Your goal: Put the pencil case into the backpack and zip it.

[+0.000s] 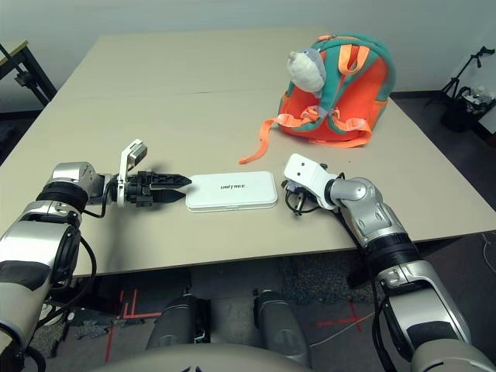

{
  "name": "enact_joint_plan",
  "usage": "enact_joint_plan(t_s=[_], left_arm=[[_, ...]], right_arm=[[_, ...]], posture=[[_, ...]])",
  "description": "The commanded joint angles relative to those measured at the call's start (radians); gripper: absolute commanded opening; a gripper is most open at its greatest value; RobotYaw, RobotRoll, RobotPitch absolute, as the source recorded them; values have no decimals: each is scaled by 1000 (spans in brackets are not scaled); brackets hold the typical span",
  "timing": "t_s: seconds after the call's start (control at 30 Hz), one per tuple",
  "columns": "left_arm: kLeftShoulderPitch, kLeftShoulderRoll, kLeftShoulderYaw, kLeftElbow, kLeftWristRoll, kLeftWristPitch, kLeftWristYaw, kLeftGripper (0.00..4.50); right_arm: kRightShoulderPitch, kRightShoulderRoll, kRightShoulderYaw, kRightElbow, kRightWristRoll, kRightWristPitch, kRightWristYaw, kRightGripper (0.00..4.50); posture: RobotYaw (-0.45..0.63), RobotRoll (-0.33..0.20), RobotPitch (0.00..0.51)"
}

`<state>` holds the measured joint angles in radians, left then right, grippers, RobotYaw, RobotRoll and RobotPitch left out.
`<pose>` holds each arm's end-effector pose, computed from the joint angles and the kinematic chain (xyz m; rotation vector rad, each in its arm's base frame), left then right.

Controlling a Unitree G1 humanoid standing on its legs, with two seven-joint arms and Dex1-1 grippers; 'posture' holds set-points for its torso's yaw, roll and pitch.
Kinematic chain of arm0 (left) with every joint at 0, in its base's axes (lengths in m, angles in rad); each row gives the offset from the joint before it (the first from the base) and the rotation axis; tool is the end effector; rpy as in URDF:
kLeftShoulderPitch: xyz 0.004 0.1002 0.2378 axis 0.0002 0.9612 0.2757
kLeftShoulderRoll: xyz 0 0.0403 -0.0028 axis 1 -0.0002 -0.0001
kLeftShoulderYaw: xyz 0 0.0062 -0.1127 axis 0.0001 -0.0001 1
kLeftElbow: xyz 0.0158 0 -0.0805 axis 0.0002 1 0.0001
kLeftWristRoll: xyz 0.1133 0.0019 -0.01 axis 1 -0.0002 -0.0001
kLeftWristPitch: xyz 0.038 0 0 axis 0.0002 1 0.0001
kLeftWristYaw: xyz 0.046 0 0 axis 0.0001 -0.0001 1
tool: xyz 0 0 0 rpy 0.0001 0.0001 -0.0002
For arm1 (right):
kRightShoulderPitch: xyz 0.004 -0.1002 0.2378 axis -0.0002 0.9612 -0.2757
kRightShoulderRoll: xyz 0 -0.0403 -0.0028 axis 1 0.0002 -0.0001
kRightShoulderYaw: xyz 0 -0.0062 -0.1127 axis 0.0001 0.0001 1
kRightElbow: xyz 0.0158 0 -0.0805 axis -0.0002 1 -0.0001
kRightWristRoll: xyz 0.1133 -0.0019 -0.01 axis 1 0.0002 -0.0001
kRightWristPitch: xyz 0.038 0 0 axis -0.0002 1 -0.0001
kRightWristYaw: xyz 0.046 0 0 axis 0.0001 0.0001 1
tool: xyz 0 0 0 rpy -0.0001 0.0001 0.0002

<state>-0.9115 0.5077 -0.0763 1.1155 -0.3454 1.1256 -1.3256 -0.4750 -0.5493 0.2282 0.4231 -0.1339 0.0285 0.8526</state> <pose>0.3284 0.2613 0.0829 -0.8220 1.0329 -0.8782 0.3059 -0.2266 0.0878 -0.7064 0.3353 0.8905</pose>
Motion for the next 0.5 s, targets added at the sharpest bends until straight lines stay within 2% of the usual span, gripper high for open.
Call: enact_joint_plan(t_s=[0.03,0.5], left_arm=[[1,-6,-7,0,32,-15,4,4500],[-3,-17,9,9,49,-23,3,4500]], right_arm=[[-8,19,28,37,-18,-11,2,47],[-22,84,47,41,-33,-17,11,47]], posture=[[-159,0,39],[-156,0,39]])
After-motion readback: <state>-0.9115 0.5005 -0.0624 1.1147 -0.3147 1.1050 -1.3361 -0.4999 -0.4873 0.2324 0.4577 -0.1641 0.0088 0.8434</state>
